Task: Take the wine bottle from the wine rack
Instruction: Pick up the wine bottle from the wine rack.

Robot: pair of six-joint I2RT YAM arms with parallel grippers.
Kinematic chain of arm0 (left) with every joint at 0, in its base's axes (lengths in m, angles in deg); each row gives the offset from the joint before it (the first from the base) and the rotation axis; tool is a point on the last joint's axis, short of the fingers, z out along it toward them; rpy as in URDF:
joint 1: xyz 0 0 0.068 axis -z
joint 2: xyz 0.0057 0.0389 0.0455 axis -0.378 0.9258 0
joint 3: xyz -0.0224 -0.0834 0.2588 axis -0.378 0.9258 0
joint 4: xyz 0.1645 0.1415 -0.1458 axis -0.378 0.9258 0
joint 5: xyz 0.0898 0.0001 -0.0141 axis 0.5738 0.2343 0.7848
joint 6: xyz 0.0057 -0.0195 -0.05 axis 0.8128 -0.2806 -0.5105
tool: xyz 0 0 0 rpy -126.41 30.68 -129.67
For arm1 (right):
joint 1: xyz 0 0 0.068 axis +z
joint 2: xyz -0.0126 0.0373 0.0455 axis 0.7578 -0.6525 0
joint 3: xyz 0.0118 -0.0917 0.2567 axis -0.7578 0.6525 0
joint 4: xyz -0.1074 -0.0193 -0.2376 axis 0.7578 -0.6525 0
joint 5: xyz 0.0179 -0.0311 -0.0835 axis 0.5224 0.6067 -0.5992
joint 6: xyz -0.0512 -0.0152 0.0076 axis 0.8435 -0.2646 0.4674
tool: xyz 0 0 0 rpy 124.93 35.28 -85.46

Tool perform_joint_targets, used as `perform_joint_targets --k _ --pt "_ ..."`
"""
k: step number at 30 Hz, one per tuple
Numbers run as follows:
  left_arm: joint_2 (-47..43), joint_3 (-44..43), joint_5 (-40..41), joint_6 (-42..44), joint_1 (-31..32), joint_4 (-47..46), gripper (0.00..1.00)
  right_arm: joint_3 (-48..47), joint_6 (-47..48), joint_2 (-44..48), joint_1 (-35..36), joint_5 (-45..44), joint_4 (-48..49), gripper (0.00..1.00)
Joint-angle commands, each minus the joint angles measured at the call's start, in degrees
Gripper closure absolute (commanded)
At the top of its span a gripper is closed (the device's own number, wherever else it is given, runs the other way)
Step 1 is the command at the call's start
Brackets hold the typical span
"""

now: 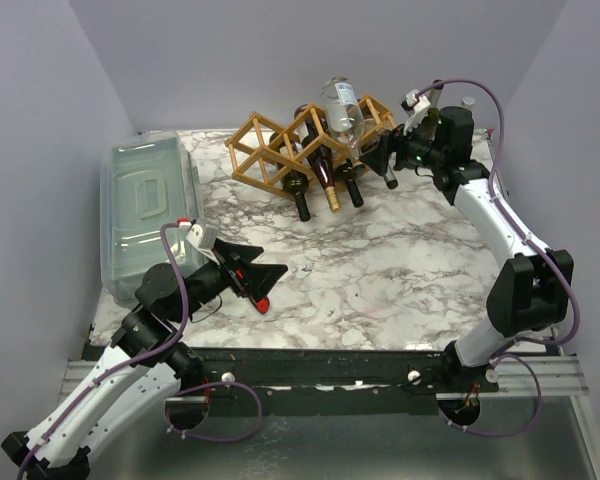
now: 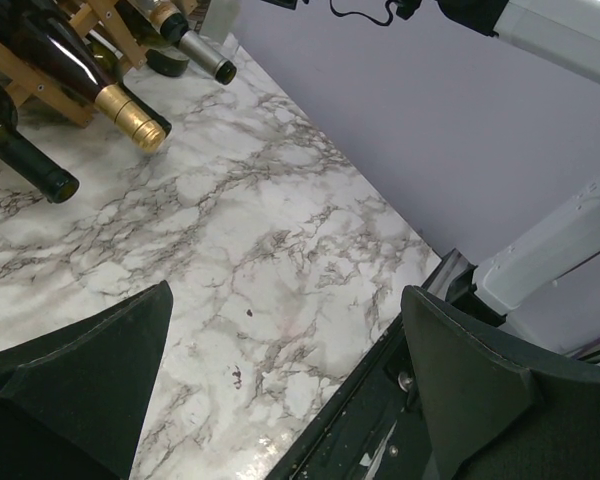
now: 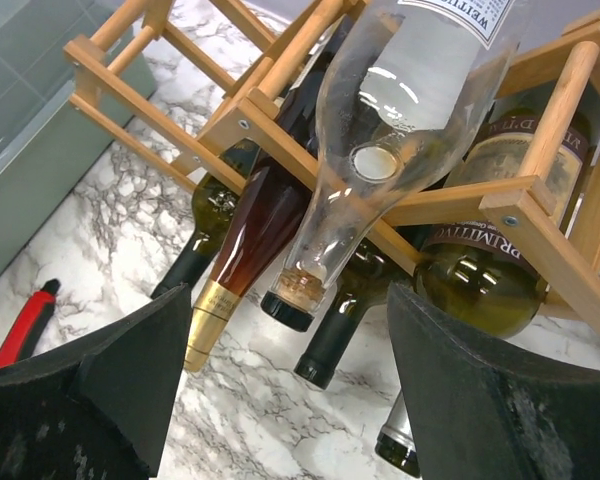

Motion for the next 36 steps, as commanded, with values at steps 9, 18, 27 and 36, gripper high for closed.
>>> perform_joint_targets --k 9,18,27,36 --pt "-1.7 1.9 0.7 -1.2 -0.4 -1.1 0.01 -1.0 -4.6 -3.1 2.8 -9.0 3.9 0.17" --pt "-2.3 2.3 0.8 -1.3 -0.4 -1.1 0.01 -2.4 -10.4 -5.7 6.4 -19.0 2.7 0.17" --pt "-3.3 2.9 1.1 -1.4 -0.4 -1.1 0.01 -6.7 -13.7 -10.1 9.0 -26.7 -1.0 0.23" --pt "-4.0 3.4 1.5 -1.3 -0.3 -1.0 0.01 -9.2 -14.6 -12.9 10.6 -29.6 -2.0 0.34"
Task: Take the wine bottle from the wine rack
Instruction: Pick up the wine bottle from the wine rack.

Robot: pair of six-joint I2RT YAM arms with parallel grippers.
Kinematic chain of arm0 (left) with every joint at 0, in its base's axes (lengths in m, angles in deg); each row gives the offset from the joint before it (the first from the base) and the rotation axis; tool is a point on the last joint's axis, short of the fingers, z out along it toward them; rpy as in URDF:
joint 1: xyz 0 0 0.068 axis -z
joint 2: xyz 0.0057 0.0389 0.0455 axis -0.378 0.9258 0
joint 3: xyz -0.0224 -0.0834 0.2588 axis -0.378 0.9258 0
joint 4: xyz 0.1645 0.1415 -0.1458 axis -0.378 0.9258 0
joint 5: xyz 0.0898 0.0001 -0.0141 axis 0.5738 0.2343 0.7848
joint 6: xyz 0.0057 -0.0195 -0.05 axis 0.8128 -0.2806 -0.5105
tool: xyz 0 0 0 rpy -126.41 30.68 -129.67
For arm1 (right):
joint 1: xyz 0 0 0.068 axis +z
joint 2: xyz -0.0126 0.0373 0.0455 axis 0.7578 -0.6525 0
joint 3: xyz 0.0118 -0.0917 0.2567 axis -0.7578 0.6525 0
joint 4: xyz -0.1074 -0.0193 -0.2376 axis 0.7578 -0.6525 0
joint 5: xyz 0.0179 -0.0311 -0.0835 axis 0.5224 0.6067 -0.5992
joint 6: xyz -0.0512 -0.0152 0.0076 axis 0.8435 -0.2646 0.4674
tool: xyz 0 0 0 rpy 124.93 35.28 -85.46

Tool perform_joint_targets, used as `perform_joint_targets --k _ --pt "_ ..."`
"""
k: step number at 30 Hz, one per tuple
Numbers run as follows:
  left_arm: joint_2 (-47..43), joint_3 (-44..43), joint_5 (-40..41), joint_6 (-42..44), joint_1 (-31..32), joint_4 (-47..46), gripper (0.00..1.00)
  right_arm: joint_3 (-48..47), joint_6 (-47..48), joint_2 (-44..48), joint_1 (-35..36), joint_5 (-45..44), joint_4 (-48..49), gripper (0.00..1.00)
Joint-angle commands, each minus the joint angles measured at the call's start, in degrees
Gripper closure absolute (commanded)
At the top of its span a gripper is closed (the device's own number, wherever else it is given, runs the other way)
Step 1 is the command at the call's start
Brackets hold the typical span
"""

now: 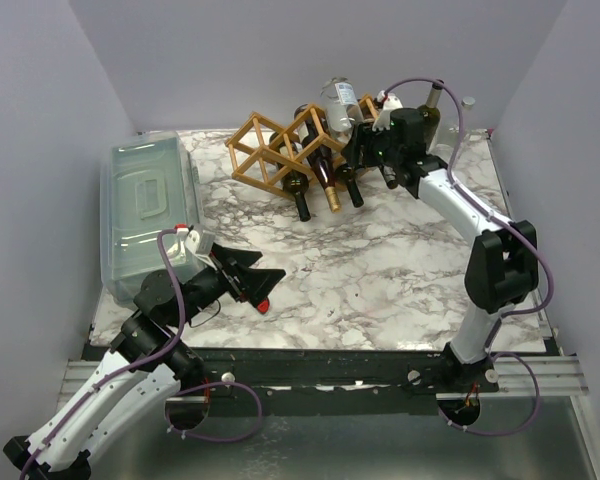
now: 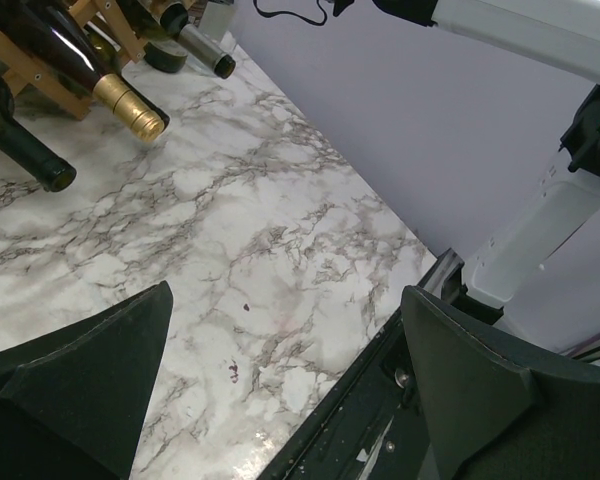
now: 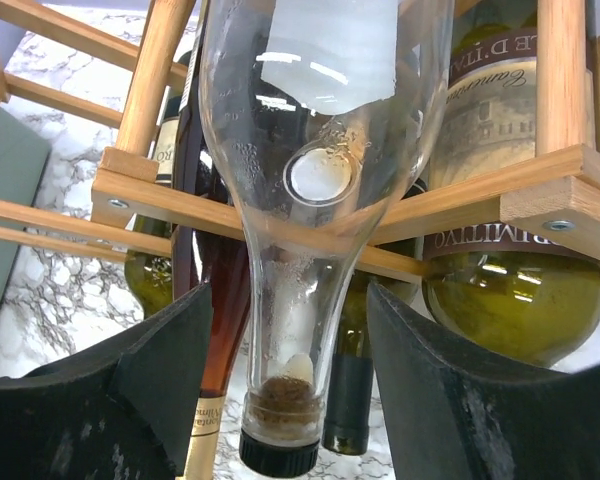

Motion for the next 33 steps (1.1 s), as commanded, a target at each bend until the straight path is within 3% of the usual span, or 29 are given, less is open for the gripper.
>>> perform_joint_targets --k 1,15,33 --pt "-0.8 0.6 1.4 -0.1 -0.4 -0.9 0.01 -2.8 -1.2 -2.1 1.2 -3.4 -1.9 0.36" --pt "-1.7 1.0 1.9 0.3 -0.4 -0.6 0.01 -5.4 -1.3 -4.8 2.7 -6.6 -3.7 0.44" --pt "-2.3 1.2 2.2 0.5 -0.4 -0.2 0.01 -7.2 -1.2 -7.0 3.2 -7.4 -4.4 0.47"
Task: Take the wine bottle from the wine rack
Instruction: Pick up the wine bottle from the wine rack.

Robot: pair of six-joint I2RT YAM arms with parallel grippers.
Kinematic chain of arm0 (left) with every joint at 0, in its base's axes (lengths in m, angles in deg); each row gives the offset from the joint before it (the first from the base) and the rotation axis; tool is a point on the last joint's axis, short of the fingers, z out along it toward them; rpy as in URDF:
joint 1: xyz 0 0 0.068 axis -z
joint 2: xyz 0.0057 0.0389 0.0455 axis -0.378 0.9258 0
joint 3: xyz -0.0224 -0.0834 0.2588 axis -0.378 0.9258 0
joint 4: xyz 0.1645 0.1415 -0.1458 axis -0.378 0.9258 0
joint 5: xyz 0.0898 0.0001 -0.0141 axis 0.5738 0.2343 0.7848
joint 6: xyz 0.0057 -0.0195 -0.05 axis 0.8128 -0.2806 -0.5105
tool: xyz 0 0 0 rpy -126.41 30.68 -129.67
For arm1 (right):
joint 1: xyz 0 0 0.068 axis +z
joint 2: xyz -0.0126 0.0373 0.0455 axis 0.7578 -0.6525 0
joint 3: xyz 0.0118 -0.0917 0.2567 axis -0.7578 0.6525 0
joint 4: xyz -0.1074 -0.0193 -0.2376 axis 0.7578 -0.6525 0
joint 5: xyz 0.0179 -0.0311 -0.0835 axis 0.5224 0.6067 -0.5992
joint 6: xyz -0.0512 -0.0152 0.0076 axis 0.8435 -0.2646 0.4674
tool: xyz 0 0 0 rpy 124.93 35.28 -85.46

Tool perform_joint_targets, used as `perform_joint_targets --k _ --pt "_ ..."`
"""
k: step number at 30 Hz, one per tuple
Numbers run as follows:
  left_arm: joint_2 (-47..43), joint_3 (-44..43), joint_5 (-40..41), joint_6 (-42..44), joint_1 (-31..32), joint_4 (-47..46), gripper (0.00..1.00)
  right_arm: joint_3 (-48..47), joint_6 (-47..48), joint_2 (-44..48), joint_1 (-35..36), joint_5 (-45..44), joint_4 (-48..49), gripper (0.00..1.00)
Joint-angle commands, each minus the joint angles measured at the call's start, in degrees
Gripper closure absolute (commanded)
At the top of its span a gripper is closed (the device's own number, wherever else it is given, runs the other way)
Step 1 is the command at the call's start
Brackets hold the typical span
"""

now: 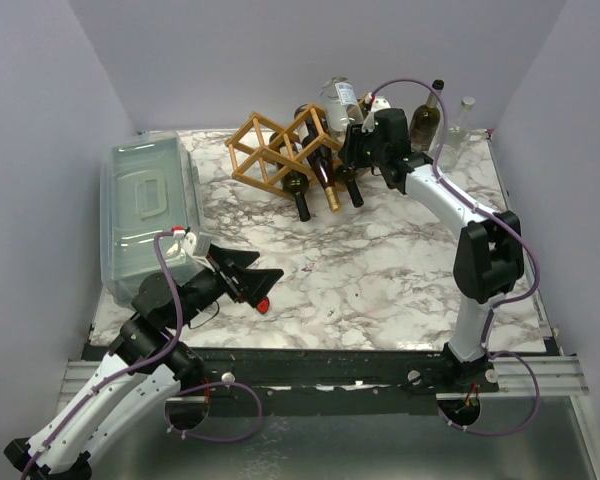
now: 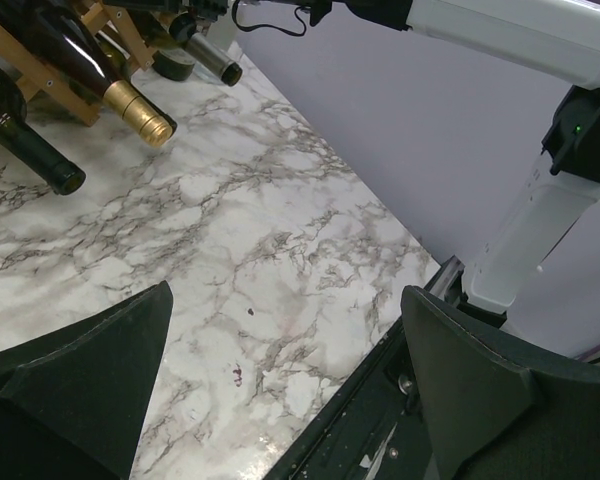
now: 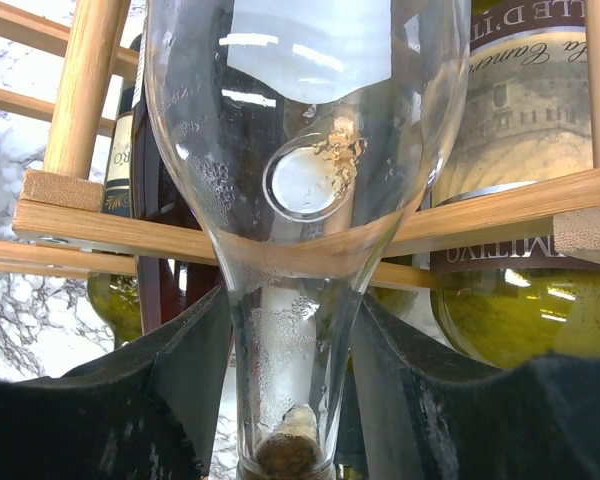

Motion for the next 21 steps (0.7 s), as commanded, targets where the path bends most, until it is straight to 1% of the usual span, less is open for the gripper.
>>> perform_joint_targets --k 1,18,19,21 --pt "-1.0 0.7 1.1 0.3 -0.4 -0.2 0.01 -2.0 -0.3 -1.0 0.6 -1.0 -1.1 0.47" --pt "-1.9 1.2 1.4 0.1 -0.4 0.2 0.01 -4.1 -1.2 -2.5 0.6 -0.6 -2.2 0.46" --pt "-2.0 1.2 1.4 0.1 -0.4 0.2 0.01 -4.1 -1.2 -2.5 0.6 -0.6 -2.2 0.46" --pt "-2.0 1.3 1.5 0.1 -0.4 0.3 0.01 -4.0 -1.1 -2.5 0.7 -0.5 -2.2 0.53"
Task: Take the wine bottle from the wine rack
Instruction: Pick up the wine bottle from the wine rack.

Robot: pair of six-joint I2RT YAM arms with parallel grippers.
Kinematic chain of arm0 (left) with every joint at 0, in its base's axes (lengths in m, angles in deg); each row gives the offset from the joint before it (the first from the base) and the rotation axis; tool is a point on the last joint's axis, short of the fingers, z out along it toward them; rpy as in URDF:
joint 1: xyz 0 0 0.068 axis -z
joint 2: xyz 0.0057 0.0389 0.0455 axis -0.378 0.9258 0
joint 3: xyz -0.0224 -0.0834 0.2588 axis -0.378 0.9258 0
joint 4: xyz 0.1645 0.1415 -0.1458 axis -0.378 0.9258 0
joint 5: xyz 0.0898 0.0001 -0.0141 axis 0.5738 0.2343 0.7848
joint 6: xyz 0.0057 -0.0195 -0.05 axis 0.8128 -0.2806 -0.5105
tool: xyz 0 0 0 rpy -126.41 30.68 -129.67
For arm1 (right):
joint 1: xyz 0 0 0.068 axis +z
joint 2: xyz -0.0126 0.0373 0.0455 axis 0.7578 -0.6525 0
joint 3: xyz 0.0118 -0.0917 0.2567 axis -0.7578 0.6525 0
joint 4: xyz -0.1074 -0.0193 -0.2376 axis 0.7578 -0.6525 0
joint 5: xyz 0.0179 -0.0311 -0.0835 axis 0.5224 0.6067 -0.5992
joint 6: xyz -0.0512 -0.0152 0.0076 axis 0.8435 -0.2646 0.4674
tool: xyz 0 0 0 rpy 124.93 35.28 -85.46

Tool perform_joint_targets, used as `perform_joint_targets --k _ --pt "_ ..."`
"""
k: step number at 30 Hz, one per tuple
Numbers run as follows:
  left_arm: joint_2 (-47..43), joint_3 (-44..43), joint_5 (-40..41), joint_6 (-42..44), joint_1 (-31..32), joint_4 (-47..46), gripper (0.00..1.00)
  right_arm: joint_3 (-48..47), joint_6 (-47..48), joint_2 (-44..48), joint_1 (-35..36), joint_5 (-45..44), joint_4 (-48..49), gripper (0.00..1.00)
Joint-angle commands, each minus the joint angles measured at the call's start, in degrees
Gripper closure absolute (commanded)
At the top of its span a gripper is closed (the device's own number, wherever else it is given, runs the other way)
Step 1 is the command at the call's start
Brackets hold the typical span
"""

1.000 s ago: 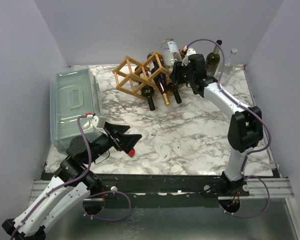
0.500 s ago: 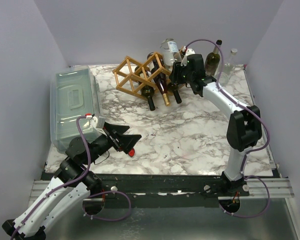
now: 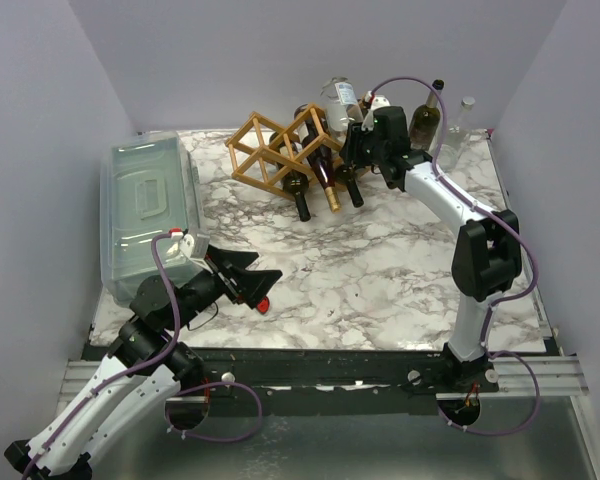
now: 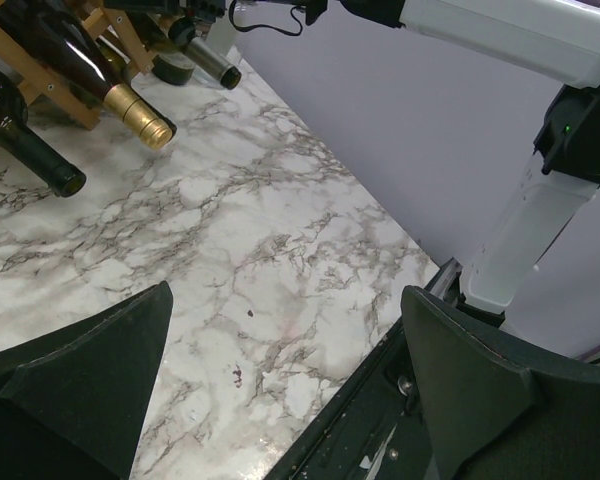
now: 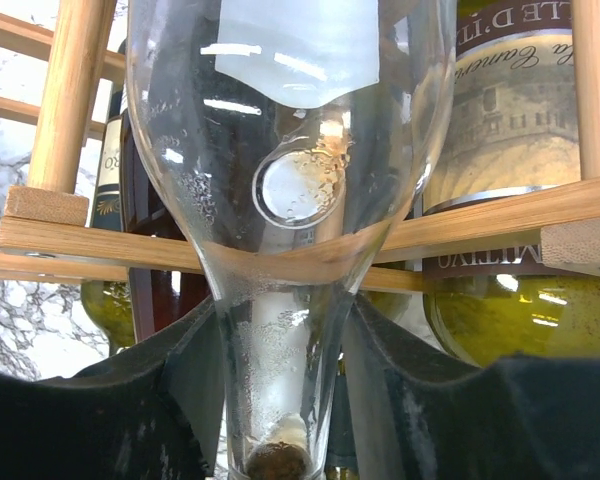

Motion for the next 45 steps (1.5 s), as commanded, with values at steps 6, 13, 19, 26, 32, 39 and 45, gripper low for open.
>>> perform_joint_targets --k 6,13,19,26,32,39,45 --pt "-0.8 0.8 1.4 0.1 -0.4 0.1 0.01 -0.4 -0.5 0.4 0.6 -0.5 0.9 0.73" --pt "-1.1 0.9 1.4 0.1 -0.4 0.3 0.01 1.4 -0.1 3.5 0.6 -1.2 3.2 0.99" --pt "-1.3 0.9 1.4 0.0 -0.4 0.4 0.01 1.7 0.3 6.0 0.6 -0.7 4.1 1.00" --pt "-1.5 1.0 1.4 0.0 -0.4 0.4 0.01 2.5 0.2 8.2 0.6 0.2 5.6 1.00" --pt "-1.5 0.9 1.5 0.0 -0.4 0.5 0.01 2.7 0.1 10.1 0.6 0.0 7.4 1.00" --pt "-1.2 0.7 1.5 0.0 -0.4 0.5 0.01 1.9 0.1 11.1 0.6 -0.3 7.3 1.00" --pt "-1.1 0.7 1.5 0.1 -0.4 0.6 0.01 1.1 0.4 11.7 0.5 -0.8 7.1 1.00"
